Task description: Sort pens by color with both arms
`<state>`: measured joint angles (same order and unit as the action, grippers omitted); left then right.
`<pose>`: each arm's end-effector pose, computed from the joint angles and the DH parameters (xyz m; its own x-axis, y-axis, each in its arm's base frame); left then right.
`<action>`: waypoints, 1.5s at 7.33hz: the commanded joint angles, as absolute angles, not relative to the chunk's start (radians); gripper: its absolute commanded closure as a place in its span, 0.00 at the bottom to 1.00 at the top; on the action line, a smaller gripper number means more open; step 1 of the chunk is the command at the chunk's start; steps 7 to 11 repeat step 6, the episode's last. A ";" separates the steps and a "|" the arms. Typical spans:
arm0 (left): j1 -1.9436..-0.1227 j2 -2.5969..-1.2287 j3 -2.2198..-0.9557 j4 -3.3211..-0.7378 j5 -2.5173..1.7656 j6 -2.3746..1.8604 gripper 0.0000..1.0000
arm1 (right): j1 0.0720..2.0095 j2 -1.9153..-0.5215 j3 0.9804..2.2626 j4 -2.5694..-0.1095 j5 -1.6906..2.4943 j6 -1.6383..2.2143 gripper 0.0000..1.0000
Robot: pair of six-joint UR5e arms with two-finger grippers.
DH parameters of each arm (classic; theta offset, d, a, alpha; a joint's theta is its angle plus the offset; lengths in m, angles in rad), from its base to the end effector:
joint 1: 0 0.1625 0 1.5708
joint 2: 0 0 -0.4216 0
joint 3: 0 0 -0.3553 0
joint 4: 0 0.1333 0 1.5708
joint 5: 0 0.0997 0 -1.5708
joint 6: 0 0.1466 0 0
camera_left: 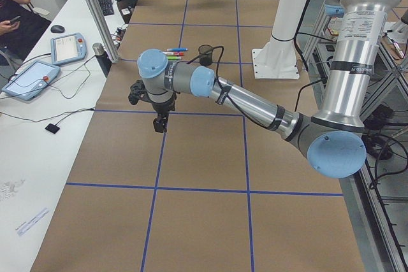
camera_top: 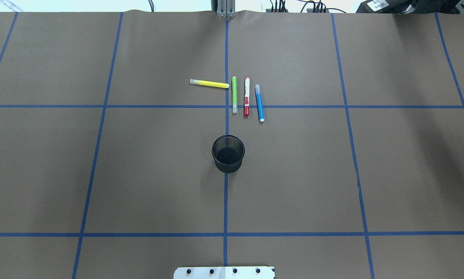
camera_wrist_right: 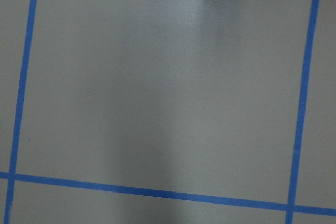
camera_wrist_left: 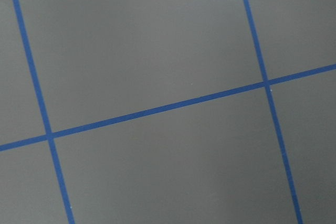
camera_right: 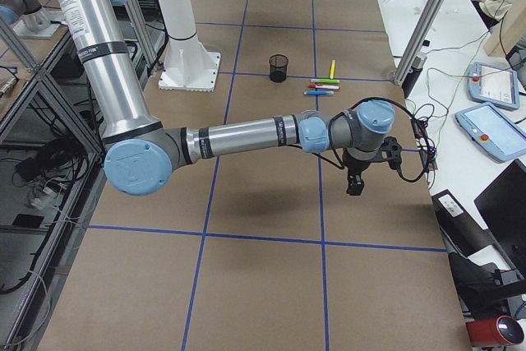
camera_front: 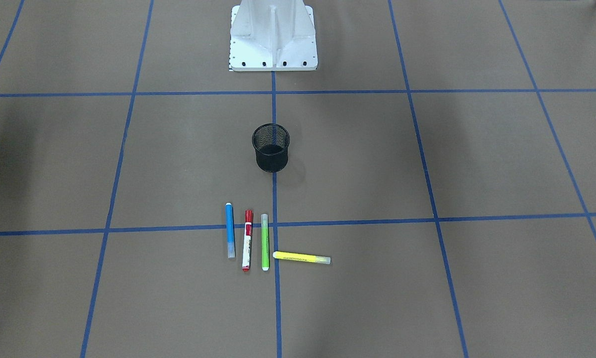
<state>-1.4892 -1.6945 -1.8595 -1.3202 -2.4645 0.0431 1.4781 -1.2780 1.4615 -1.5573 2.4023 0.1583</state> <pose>0.0210 -0.4906 0.5131 0.6102 0.2184 -0.7616 -0.1068 0.9751 0.1941 -0.0296 -0.5879 0.5787 0.6636 -0.0499 0.7464 -0.0140 0.9968 0.0790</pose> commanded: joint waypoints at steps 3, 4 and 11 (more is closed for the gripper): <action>-1.528 -1.634 -1.874 -1.358 -2.465 0.055 0.01 | 1.545 -1.365 1.512 -1.562 2.384 0.129 0.01; -1.528 -1.632 -1.878 -1.356 -2.465 0.055 0.01 | 1.546 -1.371 1.513 -1.562 2.384 0.129 0.01; -1.529 -1.624 -1.881 -1.358 -2.465 0.055 0.01 | 1.545 -1.373 1.513 -1.562 2.373 0.129 0.01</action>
